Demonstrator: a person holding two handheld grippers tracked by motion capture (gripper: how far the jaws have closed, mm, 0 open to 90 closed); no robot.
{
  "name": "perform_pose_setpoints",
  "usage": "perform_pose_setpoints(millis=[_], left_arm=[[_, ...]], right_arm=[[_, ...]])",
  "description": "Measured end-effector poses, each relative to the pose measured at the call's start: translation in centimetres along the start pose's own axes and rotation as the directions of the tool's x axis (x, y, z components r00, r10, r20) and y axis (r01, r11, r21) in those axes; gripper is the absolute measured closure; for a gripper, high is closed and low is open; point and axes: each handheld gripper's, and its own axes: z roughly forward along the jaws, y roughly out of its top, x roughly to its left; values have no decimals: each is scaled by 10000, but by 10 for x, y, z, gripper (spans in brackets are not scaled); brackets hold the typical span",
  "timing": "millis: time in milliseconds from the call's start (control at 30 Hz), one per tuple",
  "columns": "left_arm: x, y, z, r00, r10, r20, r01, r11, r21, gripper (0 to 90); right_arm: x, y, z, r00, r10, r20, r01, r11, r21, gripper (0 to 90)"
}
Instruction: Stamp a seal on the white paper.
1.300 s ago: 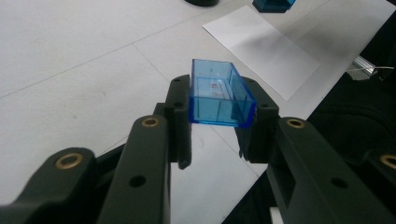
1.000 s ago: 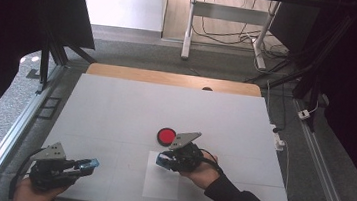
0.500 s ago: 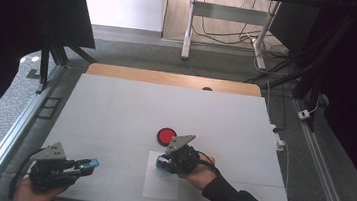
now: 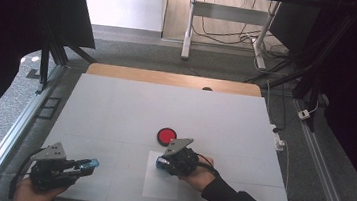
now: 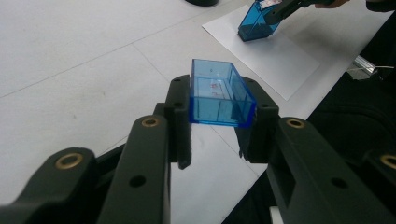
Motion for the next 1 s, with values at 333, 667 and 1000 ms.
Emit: perform_pose_setpoints(millis=[333,667,1000], left_arm=[[0,0,0,10000,-4,-6,4,10000,16,683],[0,0,0,10000,2,-5,-2,10000,30,683],[0,0,1,10000,20,-4,-19,10000,60,683]], right_arm=[[-3,-3,0,9994,283,-174,-285,9995,-133,718],[-20,-9,1,9837,1417,-1110,-1473,9881,-439,718],[-13,-7,1,9939,854,-700,-882,9953,-389,718]])
